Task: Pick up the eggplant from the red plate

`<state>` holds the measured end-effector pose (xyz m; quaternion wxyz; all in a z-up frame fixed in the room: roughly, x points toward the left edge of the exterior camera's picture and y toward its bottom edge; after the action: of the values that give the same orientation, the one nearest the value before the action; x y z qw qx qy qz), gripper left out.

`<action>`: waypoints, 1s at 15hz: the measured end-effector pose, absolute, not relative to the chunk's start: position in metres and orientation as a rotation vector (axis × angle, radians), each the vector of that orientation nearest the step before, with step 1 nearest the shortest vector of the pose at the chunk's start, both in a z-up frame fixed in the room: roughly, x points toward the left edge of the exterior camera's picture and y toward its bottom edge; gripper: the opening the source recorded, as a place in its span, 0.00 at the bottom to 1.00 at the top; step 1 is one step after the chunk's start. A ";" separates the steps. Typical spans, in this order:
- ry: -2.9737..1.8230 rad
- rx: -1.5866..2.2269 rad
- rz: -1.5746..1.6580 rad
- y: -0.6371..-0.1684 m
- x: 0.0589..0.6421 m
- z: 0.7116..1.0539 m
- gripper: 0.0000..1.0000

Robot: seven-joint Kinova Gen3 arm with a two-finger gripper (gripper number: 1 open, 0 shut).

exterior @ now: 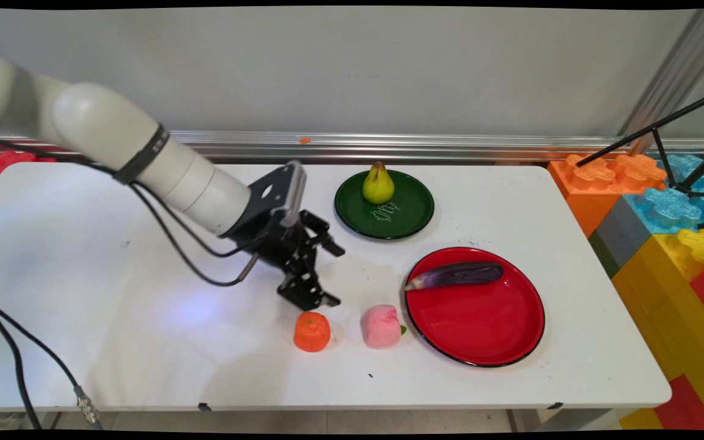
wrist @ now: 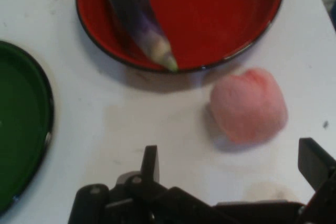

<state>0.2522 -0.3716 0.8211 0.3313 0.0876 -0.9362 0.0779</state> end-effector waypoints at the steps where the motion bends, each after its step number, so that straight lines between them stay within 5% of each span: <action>1: -2.443 0.235 0.216 -0.376 0.246 0.826 1.00; 15: -2.443 0.271 0.348 -0.447 0.148 0.858 1.00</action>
<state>0.1478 -0.4468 0.8581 0.3237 0.1031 -0.9311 0.1326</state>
